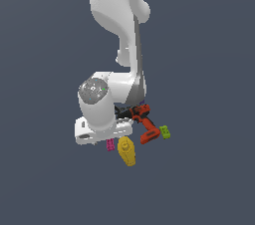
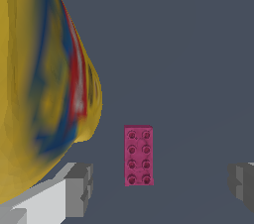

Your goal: Pick up a designated object from a clutter of objects.

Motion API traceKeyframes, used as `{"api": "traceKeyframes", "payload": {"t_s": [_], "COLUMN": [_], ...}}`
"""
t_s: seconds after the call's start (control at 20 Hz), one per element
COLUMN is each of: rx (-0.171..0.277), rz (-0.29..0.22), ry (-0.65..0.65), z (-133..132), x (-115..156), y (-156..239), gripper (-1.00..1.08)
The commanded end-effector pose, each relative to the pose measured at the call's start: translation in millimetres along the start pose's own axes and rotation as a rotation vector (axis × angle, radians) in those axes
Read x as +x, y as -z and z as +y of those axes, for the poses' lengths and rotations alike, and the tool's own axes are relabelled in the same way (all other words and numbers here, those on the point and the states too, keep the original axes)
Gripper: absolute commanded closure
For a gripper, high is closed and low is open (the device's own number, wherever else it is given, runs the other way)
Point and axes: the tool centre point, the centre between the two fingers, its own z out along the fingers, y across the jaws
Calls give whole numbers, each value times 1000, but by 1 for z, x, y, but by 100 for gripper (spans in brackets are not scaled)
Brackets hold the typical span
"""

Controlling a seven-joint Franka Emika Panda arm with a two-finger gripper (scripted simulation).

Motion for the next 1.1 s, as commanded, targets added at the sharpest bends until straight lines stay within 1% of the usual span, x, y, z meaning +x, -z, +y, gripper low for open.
{"api": "traceKeyframes", "payload": {"t_s": [0.0, 0.2, 0.55, 0.85, 0.9, 1.05], "rx": [1, 5, 14, 17, 17, 17], "rz": [-3, -14, -43, -51, -51, -51], "ry": [0, 1, 1, 2, 2, 2], "z": [-1, -2, -6, -7, -7, -7], "x": [-1, -5, -17, -20, -20, -20], "y": [-4, -22, -68, -81, -81, -81], "gripper": [-92, -92, -92, -92, 108, 108]}}
